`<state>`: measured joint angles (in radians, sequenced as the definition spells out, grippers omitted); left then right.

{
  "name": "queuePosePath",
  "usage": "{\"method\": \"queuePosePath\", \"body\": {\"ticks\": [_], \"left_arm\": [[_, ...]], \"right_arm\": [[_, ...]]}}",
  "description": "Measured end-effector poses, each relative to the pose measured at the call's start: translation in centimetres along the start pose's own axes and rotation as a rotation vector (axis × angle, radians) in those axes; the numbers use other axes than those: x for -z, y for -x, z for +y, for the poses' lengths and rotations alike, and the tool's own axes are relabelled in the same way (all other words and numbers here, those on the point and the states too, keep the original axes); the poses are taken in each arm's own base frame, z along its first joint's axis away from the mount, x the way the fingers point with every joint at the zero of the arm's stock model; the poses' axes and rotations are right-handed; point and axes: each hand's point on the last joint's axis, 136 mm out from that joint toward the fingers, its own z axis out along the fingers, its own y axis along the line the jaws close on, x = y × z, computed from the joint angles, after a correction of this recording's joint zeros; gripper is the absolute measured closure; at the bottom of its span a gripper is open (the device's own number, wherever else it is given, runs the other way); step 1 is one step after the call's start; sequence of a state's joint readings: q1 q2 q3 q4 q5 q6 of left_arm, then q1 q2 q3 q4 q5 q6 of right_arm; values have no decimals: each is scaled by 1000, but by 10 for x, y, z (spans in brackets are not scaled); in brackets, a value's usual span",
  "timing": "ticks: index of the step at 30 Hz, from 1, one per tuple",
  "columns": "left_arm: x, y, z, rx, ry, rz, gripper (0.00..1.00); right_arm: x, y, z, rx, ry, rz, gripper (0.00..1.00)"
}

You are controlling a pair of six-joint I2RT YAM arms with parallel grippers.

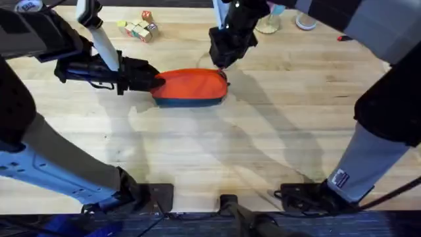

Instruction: Unzip the bag, pick up the pens from the table one at a time and place them inside, then zip the bag closed.

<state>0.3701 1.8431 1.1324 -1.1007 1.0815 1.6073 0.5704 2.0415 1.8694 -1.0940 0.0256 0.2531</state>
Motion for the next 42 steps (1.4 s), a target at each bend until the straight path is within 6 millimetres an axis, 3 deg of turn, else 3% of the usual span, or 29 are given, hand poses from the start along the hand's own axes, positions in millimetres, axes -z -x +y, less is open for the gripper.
{"method": "queuePosePath", "body": {"ticks": [5,11,17,25,29,30,35,36,41,42], "left_arm": [[-2,2,-1,-4,-6,-3,958],[-2,2,-2,-1,-8,-3,958],[-1,0,-1,-1,-5,2,958],[-1,0,-1,-1,-5,3,958],[-1,0,-1,0,-5,3,958],[-1,0,-1,0,-5,3,958],[-1,0,-1,-1,-5,3,958],[-1,0,-1,-1,-5,3,958],[-1,0,-1,-4,-4,3,957],[-1,0,0,-10,-2,2,858]], "right_arm": [[-10,2,-28,-74,-4,5,967],[-39,-16,-54,-176,-22,56,967],[-80,-16,-92,-298,-39,-12,967],[-72,-11,-84,-304,-7,-70,968],[-42,-2,-73,-249,15,-140,952],[-31,0,-69,-234,21,-163,861],[30,-4,-51,-140,49,-256,122],[38,-6,-48,-121,52,-265,39],[60,-10,-44,-88,60,-299,5],[60,-10,-44,-87,59,-300,5]]}}
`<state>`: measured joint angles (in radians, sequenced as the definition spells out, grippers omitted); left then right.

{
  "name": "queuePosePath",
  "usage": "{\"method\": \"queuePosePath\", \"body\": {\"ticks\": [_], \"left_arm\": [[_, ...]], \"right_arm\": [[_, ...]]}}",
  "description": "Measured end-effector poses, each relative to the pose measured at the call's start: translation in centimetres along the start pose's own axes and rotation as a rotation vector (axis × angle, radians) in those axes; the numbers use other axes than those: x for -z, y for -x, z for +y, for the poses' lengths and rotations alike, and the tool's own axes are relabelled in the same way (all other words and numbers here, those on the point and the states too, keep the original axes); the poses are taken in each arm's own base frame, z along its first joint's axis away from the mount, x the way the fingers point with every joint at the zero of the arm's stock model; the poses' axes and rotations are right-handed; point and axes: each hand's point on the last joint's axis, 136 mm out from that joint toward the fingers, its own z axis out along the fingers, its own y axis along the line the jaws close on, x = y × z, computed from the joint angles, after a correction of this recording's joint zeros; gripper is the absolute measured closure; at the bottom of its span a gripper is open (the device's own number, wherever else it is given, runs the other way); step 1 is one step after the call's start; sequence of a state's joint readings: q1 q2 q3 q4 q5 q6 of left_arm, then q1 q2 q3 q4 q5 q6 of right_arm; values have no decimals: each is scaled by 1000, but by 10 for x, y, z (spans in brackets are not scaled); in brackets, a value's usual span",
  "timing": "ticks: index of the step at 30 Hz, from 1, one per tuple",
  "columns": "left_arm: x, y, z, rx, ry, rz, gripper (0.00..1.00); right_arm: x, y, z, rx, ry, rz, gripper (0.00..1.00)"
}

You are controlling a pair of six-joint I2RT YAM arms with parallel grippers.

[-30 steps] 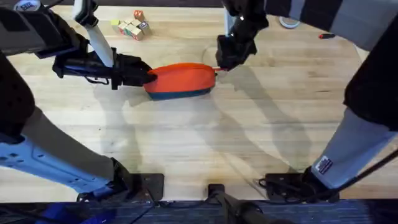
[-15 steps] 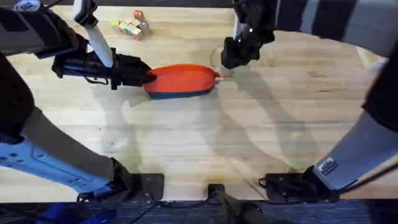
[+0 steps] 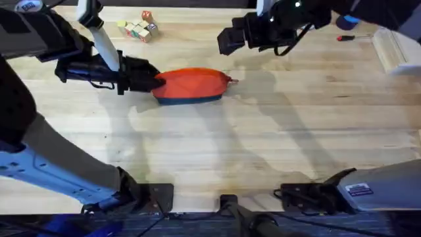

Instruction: Unzip the bag, pick up the pens from the table one at a time and place them inside, then zip the bag closed.

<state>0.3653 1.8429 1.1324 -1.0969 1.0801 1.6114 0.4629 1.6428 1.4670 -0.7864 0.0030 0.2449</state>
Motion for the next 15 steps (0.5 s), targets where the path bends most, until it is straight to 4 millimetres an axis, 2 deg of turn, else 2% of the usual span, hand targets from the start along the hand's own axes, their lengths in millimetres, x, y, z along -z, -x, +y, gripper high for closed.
{"method": "queuePosePath", "body": {"ticks": [5,7,15], "left_arm": [[2,1,1,7,7,-14,66],[2,2,1,11,8,-17,13],[3,1,2,9,9,-8,4]], "right_arm": [[0,-1,0,7,0,2,5],[0,-1,0,7,-1,3,5],[0,-1,-6,56,-33,2,5]]}}
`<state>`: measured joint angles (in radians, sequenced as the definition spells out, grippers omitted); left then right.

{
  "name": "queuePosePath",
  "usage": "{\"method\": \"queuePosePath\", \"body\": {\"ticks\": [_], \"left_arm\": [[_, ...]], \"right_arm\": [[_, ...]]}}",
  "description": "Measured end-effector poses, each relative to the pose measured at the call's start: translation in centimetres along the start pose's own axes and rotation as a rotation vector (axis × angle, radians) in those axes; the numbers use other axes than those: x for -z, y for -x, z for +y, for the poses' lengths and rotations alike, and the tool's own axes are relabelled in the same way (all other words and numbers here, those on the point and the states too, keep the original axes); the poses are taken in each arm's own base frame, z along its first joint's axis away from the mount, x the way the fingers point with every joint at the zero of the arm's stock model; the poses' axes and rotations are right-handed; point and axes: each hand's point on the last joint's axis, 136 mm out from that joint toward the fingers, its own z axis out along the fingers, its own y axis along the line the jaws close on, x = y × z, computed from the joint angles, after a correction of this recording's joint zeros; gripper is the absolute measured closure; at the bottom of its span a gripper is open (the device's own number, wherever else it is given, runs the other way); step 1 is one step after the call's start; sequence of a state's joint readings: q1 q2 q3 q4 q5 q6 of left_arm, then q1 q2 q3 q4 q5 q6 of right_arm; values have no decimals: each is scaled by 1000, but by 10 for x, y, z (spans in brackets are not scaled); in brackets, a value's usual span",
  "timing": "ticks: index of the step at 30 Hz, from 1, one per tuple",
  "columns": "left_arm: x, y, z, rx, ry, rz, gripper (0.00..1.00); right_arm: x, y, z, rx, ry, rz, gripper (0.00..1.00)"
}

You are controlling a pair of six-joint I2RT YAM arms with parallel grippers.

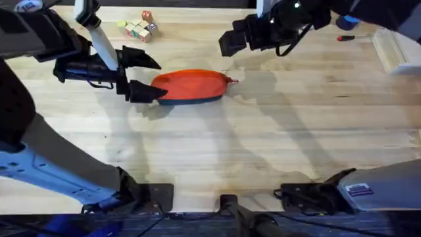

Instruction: Unzip the bag, pick up the pens from the table one at a time and place them inside, then zip the bag closed.

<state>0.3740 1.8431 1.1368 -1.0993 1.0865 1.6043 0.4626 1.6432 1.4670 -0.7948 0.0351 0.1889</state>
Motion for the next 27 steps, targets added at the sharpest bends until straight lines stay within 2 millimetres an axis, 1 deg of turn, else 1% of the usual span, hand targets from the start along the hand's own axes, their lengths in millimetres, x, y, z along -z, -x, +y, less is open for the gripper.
{"method": "queuePosePath", "body": {"ticks": [5,11,16,19,20,21,23,27], "left_arm": [[7,8,-3,44,-20,30,4],[25,21,5,103,14,141,4],[52,42,8,154,145,254,4],[74,58,7,212,267,310,4],[94,71,0,295,396,346,4],[101,74,-3,334,443,354,4],[112,79,-12,408,518,362,4],[126,84,-35,540,622,361,4]], "right_arm": [[3,-1,-9,21,-53,-3,5],[27,2,-13,47,-72,-47,5],[41,2,-14,54,-72,-68,5],[45,2,-14,54,-71,-75,5],[51,3,-14,56,-69,-90,5],[54,4,-14,55,-68,-96,5],[58,4,-14,51,-65,-107,6],[64,4,-14,43,-64,-117,5]]}}
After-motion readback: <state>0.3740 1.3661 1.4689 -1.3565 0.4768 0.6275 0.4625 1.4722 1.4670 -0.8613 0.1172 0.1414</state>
